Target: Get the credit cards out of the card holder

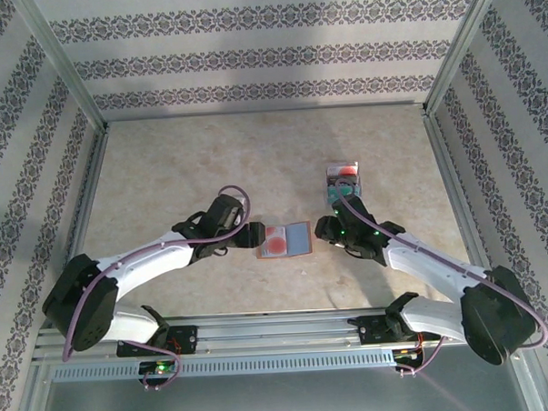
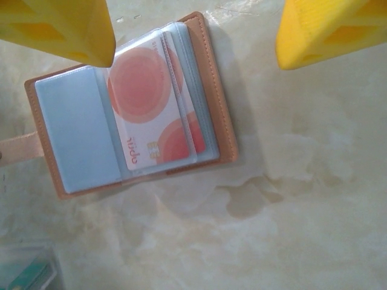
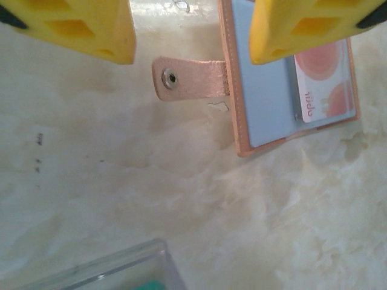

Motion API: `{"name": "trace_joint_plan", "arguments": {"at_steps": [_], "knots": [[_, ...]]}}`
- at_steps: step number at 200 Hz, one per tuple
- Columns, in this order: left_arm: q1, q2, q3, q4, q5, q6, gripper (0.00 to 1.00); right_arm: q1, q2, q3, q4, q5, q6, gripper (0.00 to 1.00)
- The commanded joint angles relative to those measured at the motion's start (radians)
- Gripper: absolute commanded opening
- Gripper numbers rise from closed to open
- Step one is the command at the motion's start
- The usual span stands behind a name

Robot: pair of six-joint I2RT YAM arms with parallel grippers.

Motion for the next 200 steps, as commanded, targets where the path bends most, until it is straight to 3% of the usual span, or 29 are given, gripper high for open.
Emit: {"name": "trace_joint_plan", "arguments": {"at_steps": [1,36,97,140,200], "knots": [[-0.031,0.053,0.012,0.077,0.023,-0.024,0.64,-0.003,-0.038,0.026,-0.078,0.056,-0.015,0.44],[-0.041,0.128,0.030,0.133,0.059,-0.034,0.54,0.048,-0.008,0.055,0.006,-0.016,-0.023,0.38],[-0.036,0.191,0.007,0.236,0.076,-0.084,0.43,0.097,0.212,0.121,0.226,-0.222,-0.031,0.28],[-0.030,0.212,0.007,0.252,0.098,-0.072,0.39,0.066,0.329,0.110,0.348,-0.344,-0.023,0.23],[-0.027,0.270,0.031,0.253,0.144,-0.061,0.37,0.058,0.404,0.081,0.430,-0.396,-0.009,0.23]]}}
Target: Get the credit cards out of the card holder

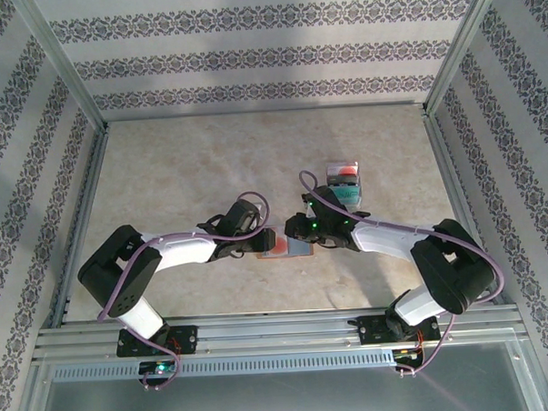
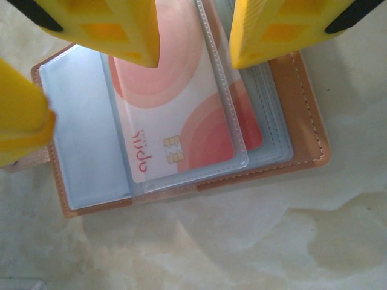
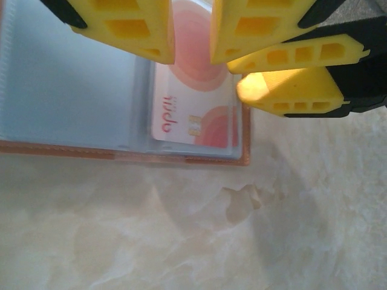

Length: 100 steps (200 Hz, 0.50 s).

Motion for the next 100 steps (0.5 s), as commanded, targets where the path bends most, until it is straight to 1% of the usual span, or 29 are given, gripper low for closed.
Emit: {"name": "trace_joint_plan", "arguments": {"at_steps": [1,32,100], "knots": [[0.000,0.026,0.022,0.019,0.027,0.008,0.37,-0.009,0.030,-0.021,0.066,-0.044,0.018,0.23],[0.004,0.024,0.020,0.001,0.020,0.007,0.35,-0.013,0.056,-0.035,0.083,-0.046,0.036,0.23],[0.009,0.026,0.018,-0.017,0.022,-0.003,0.33,-0.024,0.052,-0.082,0.111,-0.037,0.051,0.23]]}}
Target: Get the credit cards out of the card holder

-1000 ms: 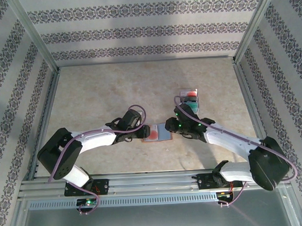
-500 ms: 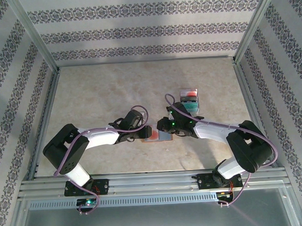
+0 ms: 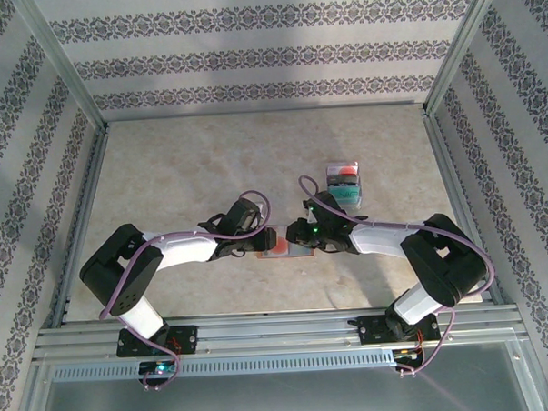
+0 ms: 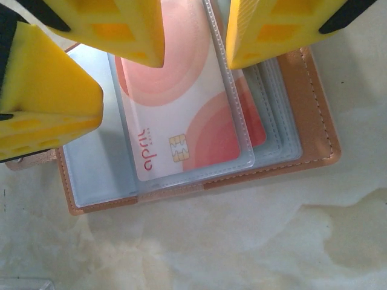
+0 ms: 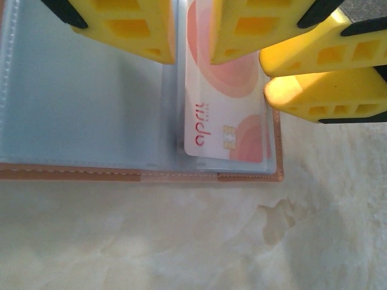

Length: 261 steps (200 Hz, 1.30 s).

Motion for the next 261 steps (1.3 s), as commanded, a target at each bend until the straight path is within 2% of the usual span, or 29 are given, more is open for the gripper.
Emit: {"name": "trace_joint_plan", "arguments": {"at_steps": [1,191,261], "knots": [[0.008,0.016,0.011,-0.022,0.008,-0.002,0.33,-0.011,0.007,-0.025,0.041,-0.006,0.021,0.23],[0.008,0.022,0.013,-0.043,0.002,-0.008,0.33,-0.013,0.125,-0.063,0.272,-0.098,0.103,0.24],[0.008,0.015,0.016,-0.069,-0.016,-0.011,0.33,-0.041,0.105,-0.092,0.314,-0.122,0.126,0.18]]}}
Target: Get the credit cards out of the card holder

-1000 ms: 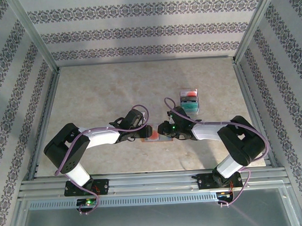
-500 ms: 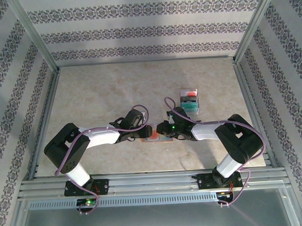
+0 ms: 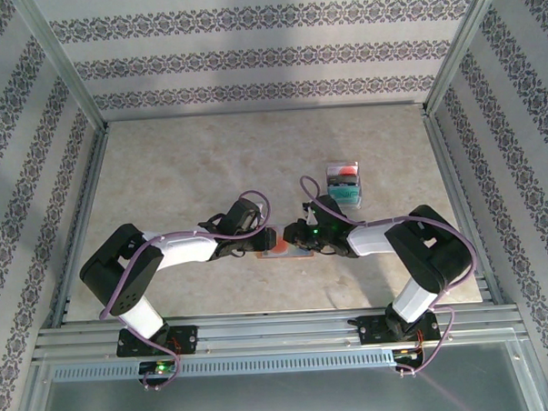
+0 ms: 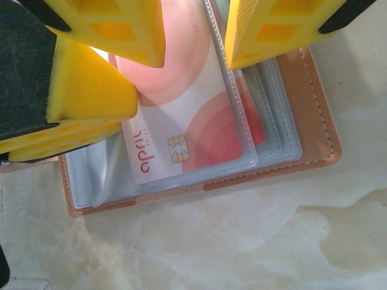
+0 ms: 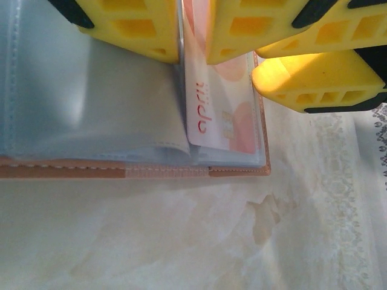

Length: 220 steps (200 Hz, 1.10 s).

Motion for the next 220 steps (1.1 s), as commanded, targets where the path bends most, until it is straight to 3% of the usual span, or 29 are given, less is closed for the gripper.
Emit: {"name": "trace_joint_plan", "arguments": {"at_steps": [1,85,173,220], "knots": [[0.007,0.013,0.016,-0.066,-0.014,-0.010,0.33,-0.016,0.001,-0.024,0.042,-0.010,0.014,0.18],[0.007,0.024,0.025,-0.081,-0.016,-0.011,0.33,-0.041,-0.018,-0.061,0.168,-0.058,0.081,0.13],[0.012,0.013,0.025,-0.107,-0.041,0.004,0.33,-0.094,-0.052,-0.100,0.154,-0.063,0.066,0.08],[0.030,0.007,0.027,-0.119,-0.055,0.020,0.33,-0.095,-0.051,-0.105,0.148,-0.057,0.060,0.11]]}}
